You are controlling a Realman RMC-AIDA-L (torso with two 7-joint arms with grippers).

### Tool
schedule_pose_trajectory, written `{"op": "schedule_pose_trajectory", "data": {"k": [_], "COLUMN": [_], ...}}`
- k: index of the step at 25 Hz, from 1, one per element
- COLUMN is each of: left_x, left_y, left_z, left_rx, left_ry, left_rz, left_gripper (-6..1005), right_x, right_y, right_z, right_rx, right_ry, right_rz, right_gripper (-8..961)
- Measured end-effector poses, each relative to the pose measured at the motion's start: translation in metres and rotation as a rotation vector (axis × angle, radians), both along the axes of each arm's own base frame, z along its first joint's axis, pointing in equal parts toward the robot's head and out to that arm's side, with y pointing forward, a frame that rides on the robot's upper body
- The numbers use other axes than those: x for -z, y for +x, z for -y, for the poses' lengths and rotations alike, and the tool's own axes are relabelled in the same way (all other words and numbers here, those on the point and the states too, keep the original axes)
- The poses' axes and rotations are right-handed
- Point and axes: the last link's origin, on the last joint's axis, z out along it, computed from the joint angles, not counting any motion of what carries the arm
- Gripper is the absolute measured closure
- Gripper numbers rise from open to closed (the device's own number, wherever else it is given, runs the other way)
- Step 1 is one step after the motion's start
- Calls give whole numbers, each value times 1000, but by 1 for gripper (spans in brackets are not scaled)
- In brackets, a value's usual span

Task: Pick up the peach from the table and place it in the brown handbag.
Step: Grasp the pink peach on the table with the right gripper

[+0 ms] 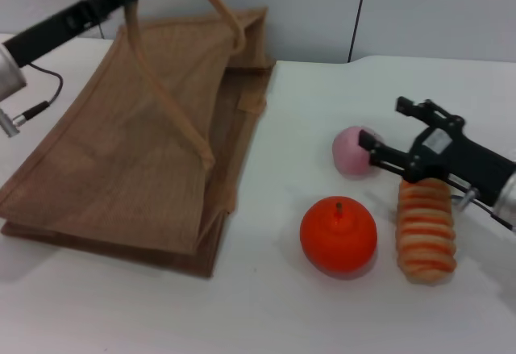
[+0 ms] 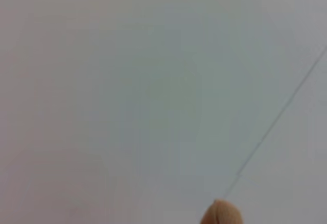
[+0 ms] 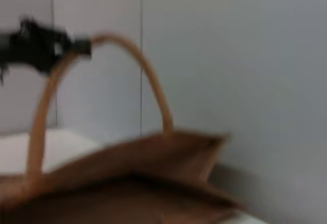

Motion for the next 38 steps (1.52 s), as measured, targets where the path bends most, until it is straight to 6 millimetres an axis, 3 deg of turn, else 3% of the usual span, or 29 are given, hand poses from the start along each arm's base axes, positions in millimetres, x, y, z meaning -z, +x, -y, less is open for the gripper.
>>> {"op": "schedule_pose_trajectory", "data": {"k": [9, 22, 29, 38], "left_x": [1, 4, 7, 7], "left_y": [14, 26, 28, 27], "left_z": [7, 7, 8, 8], "left_rx": [111, 166, 173, 172], "left_ry": [-3, -22, -33, -37], "left_rz": [40, 50, 53, 56], "left_gripper": [874, 874, 875, 874], "right_x": [14, 26, 32, 35], "right_y": [2, -9, -8, -8], "right_z": [-22, -28, -37, -36], "right_rx": [75, 53, 99, 100], "right_ry": [-18, -90, -103, -119], "right_rz": [150, 211, 280, 283], "right_gripper": [126, 159, 176, 199]}}
